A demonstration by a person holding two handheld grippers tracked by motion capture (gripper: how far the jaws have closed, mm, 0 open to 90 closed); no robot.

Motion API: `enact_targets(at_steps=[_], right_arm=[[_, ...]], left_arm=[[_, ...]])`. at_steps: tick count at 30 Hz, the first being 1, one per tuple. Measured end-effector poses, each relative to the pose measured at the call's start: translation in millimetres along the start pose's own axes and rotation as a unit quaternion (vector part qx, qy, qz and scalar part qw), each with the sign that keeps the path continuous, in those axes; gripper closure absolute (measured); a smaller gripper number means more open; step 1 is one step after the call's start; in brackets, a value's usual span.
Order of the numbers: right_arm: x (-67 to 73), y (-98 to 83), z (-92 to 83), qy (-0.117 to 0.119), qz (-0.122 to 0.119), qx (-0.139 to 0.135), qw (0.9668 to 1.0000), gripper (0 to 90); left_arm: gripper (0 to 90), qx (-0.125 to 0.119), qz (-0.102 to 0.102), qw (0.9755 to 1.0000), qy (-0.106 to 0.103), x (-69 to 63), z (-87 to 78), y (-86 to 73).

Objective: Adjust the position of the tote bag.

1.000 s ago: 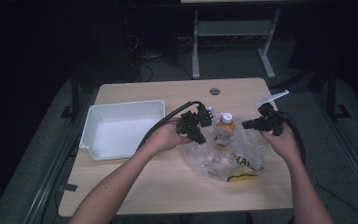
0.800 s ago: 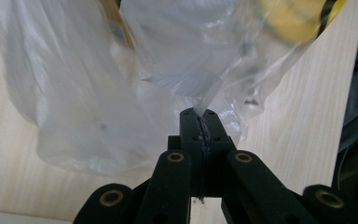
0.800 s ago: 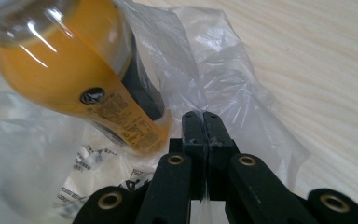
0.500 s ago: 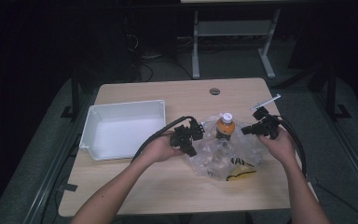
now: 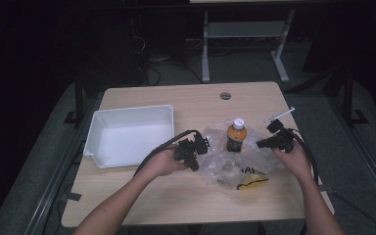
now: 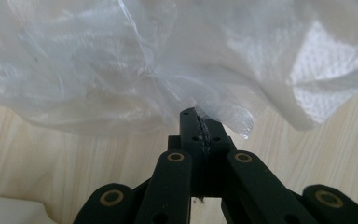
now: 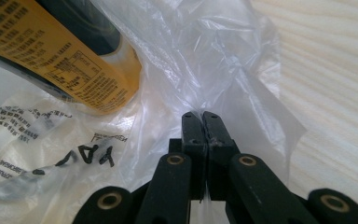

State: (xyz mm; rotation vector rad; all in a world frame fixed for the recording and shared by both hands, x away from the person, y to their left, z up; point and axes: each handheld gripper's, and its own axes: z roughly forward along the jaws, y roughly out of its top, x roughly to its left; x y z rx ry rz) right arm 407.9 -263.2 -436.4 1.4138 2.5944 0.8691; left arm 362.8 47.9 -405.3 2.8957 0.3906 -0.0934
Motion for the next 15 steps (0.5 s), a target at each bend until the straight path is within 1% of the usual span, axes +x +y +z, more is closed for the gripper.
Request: enact_targets(at_steps=[1, 2, 4, 5, 7, 8, 10, 11, 13, 15], right_arm=[[-1.1, -1.5, 0.7, -0.001, 0.0, -0.001, 1.0, 88.3], [-2.0, -3.0, 1.4, -0.001, 0.003, -0.001, 1.0, 88.2], [-4.5, -6.9, 3.8, 0.001, 0.008, -0.001, 1.0, 87.5], [-5.6, -8.2, 5.0, 0.005, 0.013, 0.003, 0.9999, 87.2], [-6.3, -10.5, 7.0, 0.008, 0.018, 0.0, 0.9998, 87.2], [-6.6, -11.5, 7.9, 0.009, 0.017, -0.002, 0.9998, 87.2], [-6.9, -12.3, 9.5, 0.011, 0.02, 0.0, 0.9997, 87.2], [-7.6, -13.8, 11.8, 0.013, 0.022, 0.001, 0.9997, 87.2], [-8.3, -14.6, 12.8, 0.014, 0.023, 0.0, 0.9996, 87.2], [-9.7, -15.3, 12.7, 0.015, 0.023, -0.001, 0.9996, 87.2]], left_arm=[[90.0, 0.004, 0.003, 1.0, 0.0, 0.6, 0.2, -1.3], [90.0, -0.001, -0.004, 1.0, 0.0, -0.3, 1.7, -2.9], [90.0, -0.001, -0.004, 1.0, -0.001, 0.0, 3.0, -5.5], [90.0, -0.003, -0.007, 1.0, 0.002, 0.4, 3.8, -7.4], [90.0, -0.005, -0.008, 1.0, 0.001, 1.0, 4.0, -8.2], [90.0, -0.002, -0.005, 1.0, 0.0, 1.8, 3.7, -8.9], [90.0, -0.006, -0.008, 0.9999, 0.0, 1.4, 4.8, -9.6], [90.0, -0.008, -0.013, 0.9999, -0.002, 1.6, 6.1, -10.8], [90.0, -0.007, -0.014, 0.9999, -0.002, 2.2, 6.8, -11.4], [90.0, -0.006, -0.019, 0.9998, -0.002, 4.7, 8.9, -13.7]])
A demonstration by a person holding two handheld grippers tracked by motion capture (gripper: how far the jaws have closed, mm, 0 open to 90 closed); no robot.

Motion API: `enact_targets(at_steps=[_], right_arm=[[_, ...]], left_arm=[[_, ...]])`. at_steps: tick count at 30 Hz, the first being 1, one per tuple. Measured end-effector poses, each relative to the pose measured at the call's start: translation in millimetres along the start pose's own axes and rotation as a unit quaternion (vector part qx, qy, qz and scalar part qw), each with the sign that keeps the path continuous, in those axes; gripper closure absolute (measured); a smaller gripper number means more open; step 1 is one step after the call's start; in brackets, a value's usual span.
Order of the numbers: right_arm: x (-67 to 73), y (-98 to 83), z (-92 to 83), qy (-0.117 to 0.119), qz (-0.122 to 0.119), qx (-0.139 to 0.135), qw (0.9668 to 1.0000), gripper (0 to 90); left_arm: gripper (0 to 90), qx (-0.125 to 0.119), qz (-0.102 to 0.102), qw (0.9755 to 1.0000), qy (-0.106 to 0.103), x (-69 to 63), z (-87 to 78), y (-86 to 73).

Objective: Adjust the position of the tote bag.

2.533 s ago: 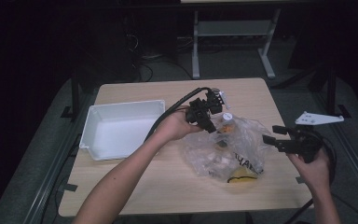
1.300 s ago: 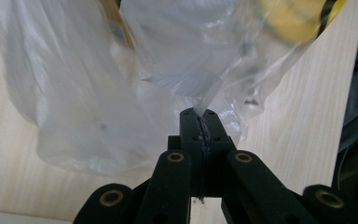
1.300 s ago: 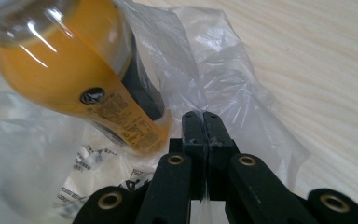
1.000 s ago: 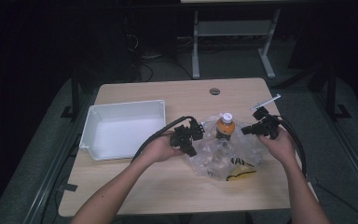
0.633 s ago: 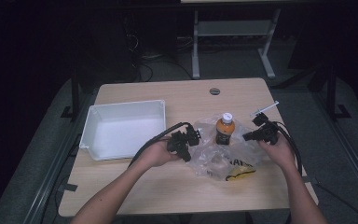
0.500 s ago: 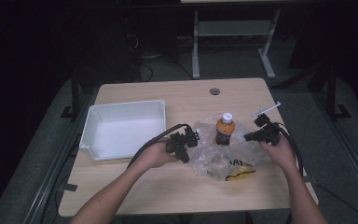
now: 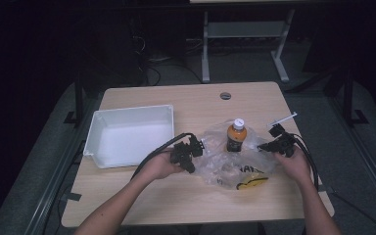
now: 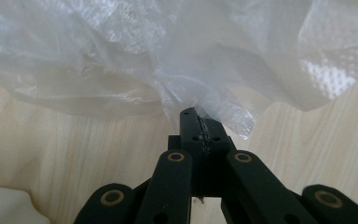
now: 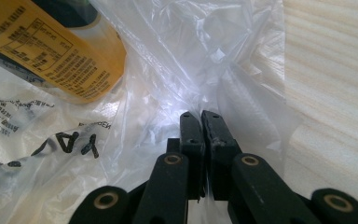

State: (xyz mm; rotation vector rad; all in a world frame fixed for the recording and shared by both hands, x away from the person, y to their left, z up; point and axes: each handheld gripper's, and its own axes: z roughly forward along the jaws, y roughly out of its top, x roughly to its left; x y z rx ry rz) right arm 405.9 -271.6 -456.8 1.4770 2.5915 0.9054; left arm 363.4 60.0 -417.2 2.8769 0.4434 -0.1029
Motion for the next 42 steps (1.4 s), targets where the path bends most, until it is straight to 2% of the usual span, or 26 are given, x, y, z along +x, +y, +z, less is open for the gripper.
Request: enact_targets(at_steps=[8, 9, 10, 11, 13, 14, 16, 18, 20, 21, 22, 25, 28, 30, 31, 33, 34, 38, 42], right_arm=[[-2.4, -1.6, 0.0, 0.005, 0.007, -0.003, 1.0, 86.4], [-1.8, -1.7, -0.2, 0.005, 0.007, -0.003, 1.0, 85.8], [-1.4, -1.9, -1.5, 0.003, 0.008, -0.005, 1.0, 80.0], [-1.4, -1.9, -1.5, 0.003, 0.008, -0.005, 1.0, 80.0], [-1.7, -2.4, -5.6, 0.004, 0.008, -0.02, 0.9998, 73.4], [-2.2, -2.8, -11.3, 0.009, 0.008, -0.036, 0.9993, 70.5], [-2.6, -3.1, -13.9, 0.012, 0.007, -0.039, 0.9991, 70.5], [-2.4, -4.2, -23.8, 0.018, 0.011, -0.052, 0.9984, 65.8], [-1.4, -4.7, -28.2, 0.02, 0.01, -0.06, 0.9979, 64.9], [-0.9, -5.0, -30.8, 0.019, 0.005, -0.065, 0.9977, 63.3], [1.7, -4.6, -37.4, 0.016, 0.003, -0.069, 0.9975, 60.9], [7.8, -1.9, -58.0, 0.009, -0.014, -0.092, 0.9956, 60.3], [14.3, 1.4, -75.6, 0.017, -0.028, -0.105, 0.9939, 59.9], [17.5, 2.3, -79.9, 0.02, -0.034, -0.108, 0.9933, 59.6], [24.7, 4.1, -86.2, 0.026, -0.049, -0.108, 0.9925, 58.9], [32.4, 4.7, -90.1, 0.027, -0.066, -0.109, 0.9915, 58.3], [32.4, 4.7, -90.1, 0.027, -0.066, -0.109, 0.9915, 58.3], [48.0, 3.9, -93.0, 0.052, -0.092, -0.109, 0.9885, 57.4], [58.1, 2.5, -93.6, 0.065, -0.11, -0.107, 0.9861, 56.9]], left_arm=[[90.0, -0.003, -0.004, 1.0, -0.002, 0.3, 1.3, -2.0], [90.0, -0.001, -0.002, 1.0, -0.002, 1.0, 1.2, -1.9], [90.0, -0.005, -0.008, 1.0, -0.004, 1.1, 1.6, -2.0], [90.0, -0.005, -0.008, 1.0, -0.004, 1.1, 1.6, -2.0], [90.0, -0.007, -0.01, 0.9999, -0.005, 1.9, 0.7, -1.9], [90.0, -0.009, -0.011, 0.9999, -0.007, 2.2, 0.1, -1.8], [90.0, -0.01, -0.009, 0.9999, -0.005, 1.8, -1.0, -1.1], [89.8, -0.013, -0.008, 0.9999, -0.004, 1.9, -4.9, 0.1], [87.1, -0.016, -0.009, 0.9998, -0.007, 2.4, -6.7, 0.4], [87.1, -0.023, -0.012, 0.9996, -0.011, 2.7, -9.8, 0.9], [83.0, -0.027, -0.013, 0.9995, -0.013, 2.8, -11.7, 1.2], [78.1, -0.028, -0.01, 0.9995, -0.012, 2.2, -15.7, 3.4], [80.2, -0.029, -0.007, 0.9995, -0.011, 1.7, -16.6, 5.1], [82.4, -0.031, -0.005, 0.9995, -0.011, 2.0, -16.7, 5.6], [83.1, -0.034, -0.008, 0.9994, -0.009, 1.7, -16.9, 6.3], [84.7, -0.033, -0.008, 0.9994, -0.009, 2.5, -17.3, 6.4], [85.6, -0.033, -0.008, 0.9994, -0.009, 2.5, -17.3, 6.4], [88.3, -0.035, -0.014, 0.9993, -0.008, 4.9, -19.8, 5.2], [89.2, -0.039, -0.018, 0.999, -0.008, 6.3, -21.7, 4.4]])
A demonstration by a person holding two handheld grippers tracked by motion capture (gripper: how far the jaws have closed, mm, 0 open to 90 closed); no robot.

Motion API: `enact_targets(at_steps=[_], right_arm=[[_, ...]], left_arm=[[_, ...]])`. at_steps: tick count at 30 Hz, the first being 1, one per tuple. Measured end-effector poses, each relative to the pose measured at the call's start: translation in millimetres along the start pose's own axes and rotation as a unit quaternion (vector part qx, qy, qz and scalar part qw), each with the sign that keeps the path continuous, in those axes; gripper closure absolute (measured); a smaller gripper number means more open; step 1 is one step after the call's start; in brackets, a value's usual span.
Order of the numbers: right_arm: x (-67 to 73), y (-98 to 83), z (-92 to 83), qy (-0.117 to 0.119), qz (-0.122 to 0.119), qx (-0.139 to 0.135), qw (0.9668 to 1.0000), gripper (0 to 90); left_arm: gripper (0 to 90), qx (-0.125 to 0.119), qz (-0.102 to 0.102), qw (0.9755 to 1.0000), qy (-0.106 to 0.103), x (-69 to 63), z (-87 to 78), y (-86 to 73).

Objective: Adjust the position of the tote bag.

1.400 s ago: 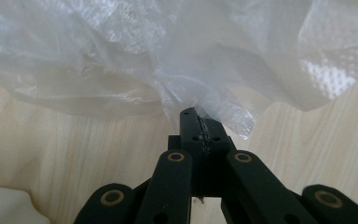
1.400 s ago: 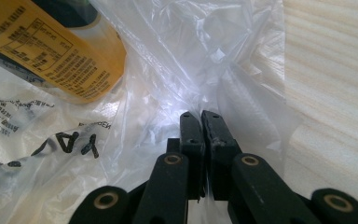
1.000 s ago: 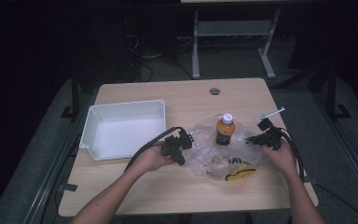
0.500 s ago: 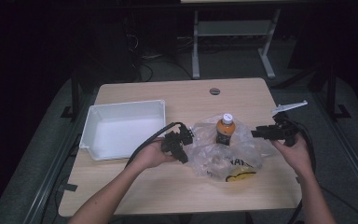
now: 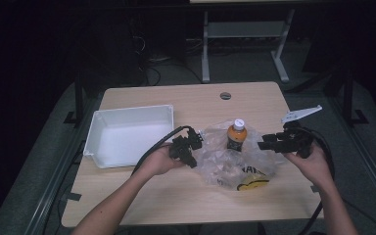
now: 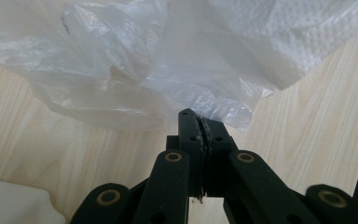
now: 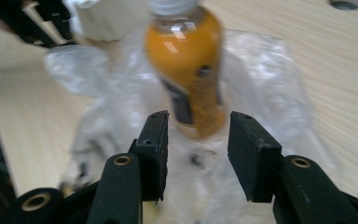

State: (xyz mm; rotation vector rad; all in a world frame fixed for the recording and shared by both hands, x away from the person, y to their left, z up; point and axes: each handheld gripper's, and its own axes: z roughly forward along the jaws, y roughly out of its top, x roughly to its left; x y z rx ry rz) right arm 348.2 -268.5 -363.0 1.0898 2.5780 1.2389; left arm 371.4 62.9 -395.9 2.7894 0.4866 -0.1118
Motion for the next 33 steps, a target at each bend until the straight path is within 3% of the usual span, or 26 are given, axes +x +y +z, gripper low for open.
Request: enact_targets(at_steps=[8, 11, 13, 18, 26, 33], right_arm=[[29.4, 1.1, 5.7, 0.057, -0.039, -0.005, 0.9976, 54.0], [36.8, 0.6, 13.0, 0.064, -0.051, 0.007, 0.9966, 54.6], [38.2, 0.1, 16.1, 0.064, -0.054, 0.012, 0.9964, 55.3], [36.5, -7.4, 37.7, 0.065, -0.054, 0.042, 0.9956, 68.5], [34.8, -19.4, 57.7, 0.067, -0.052, 0.082, 0.9931, 89.2], [34.0, -29.6, 70.0, 0.067, -0.051, 0.106, 0.9908, 89.8]], left_arm=[[89.7, -0.01, -0.005, 0.9999, -0.001, 1.7, -4.2, 0.5], [89.7, -0.013, -0.006, 0.9999, 0.0, 2.2, -4.5, 0.9], [89.7, -0.014, -0.007, 0.9999, 0.0, 2.2, -4.5, 1.0], [89.8, -0.013, -0.012, 0.9998, 0.002, 3.2, -4.4, 0.5], [90.0, 0.0, -0.011, 0.9999, 0.009, 3.4, 1.2, 0.8], [90.0, 0.01, -0.01, 0.9998, 0.015, 4.1, 6.0, 0.4]])
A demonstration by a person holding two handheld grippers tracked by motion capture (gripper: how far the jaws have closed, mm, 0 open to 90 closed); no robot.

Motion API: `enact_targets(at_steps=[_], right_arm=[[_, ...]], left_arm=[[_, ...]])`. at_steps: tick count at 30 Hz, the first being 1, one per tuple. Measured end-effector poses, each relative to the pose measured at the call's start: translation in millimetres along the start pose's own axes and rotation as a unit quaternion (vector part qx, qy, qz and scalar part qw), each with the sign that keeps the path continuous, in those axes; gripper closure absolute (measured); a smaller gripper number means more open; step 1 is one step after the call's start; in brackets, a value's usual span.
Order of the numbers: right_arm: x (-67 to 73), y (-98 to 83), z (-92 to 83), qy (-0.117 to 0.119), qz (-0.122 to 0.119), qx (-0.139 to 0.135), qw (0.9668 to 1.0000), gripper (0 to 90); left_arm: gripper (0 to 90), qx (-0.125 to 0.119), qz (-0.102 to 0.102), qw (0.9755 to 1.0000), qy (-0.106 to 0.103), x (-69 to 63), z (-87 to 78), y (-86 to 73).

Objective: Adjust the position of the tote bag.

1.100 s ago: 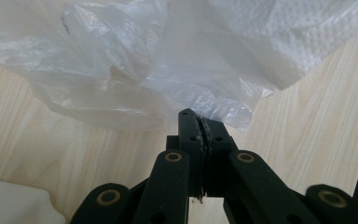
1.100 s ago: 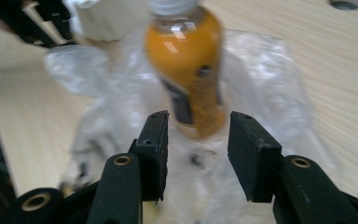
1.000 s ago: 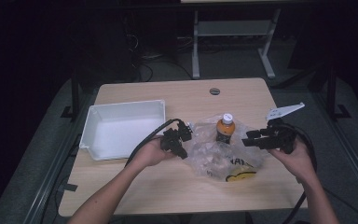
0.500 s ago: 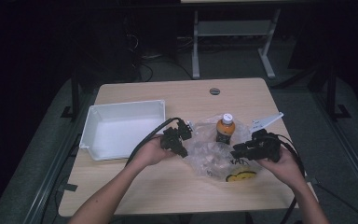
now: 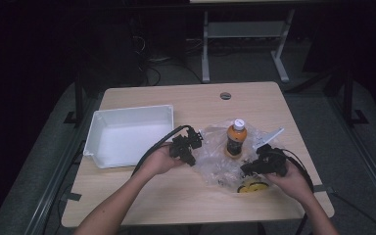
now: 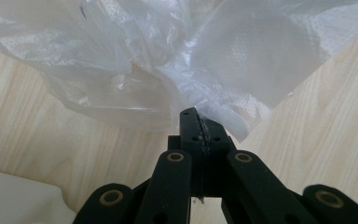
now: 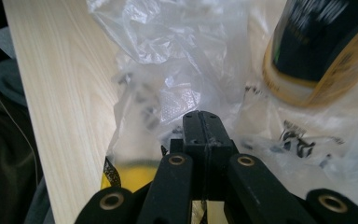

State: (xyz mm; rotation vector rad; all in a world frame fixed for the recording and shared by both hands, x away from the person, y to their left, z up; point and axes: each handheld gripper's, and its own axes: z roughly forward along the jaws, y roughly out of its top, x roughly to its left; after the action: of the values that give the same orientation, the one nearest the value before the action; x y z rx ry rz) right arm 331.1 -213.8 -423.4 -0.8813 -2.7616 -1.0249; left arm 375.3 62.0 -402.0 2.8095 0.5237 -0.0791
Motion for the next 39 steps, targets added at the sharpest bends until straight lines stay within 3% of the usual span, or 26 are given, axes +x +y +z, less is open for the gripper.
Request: enact_targets(at_steps=[9, 18, 35, 36, 37, 39], right_arm=[[-2.4, -7.5, 14.6, 0.006, 0.003, 0.026, 0.9996, 89.9], [-2.8, -13.3, 18.3, 0.008, 0.012, 0.036, 0.9992, 89.9], [-0.4, -19.1, 19.4, 0.011, 0.016, 0.037, 0.9991, 88.9], [1.5, -17.5, 18.4, 0.009, 0.014, 0.033, 0.9993, 86.2], [4.2, -14.1, 15.7, 0.012, 0.009, 0.021, 0.9997, 79.7], [5.6, -12.5, 14.0, 0.011, 0.009, 0.018, 0.9997, 78.2]], left_arm=[[90.0, 0.017, -0.009, 0.9998, 0.003, 4.2, 14.5, -6.8], [90.0, 0.025, -0.008, 0.9996, 0.008, 5.6, 17.5, -10.4], [89.9, 0.024, -0.015, 0.9996, 0.002, 6.4, 22.4, -14.5], [89.0, 0.02, -0.017, 0.9997, 0.0, 5.7, 20.4, -14.6], [81.6, 0.008, -0.022, 0.9997, -0.008, 4.8, 15.6, -14.6], [74.3, 0.003, -0.022, 0.9996, -0.017, 4.6, 11.6, -14.7]])
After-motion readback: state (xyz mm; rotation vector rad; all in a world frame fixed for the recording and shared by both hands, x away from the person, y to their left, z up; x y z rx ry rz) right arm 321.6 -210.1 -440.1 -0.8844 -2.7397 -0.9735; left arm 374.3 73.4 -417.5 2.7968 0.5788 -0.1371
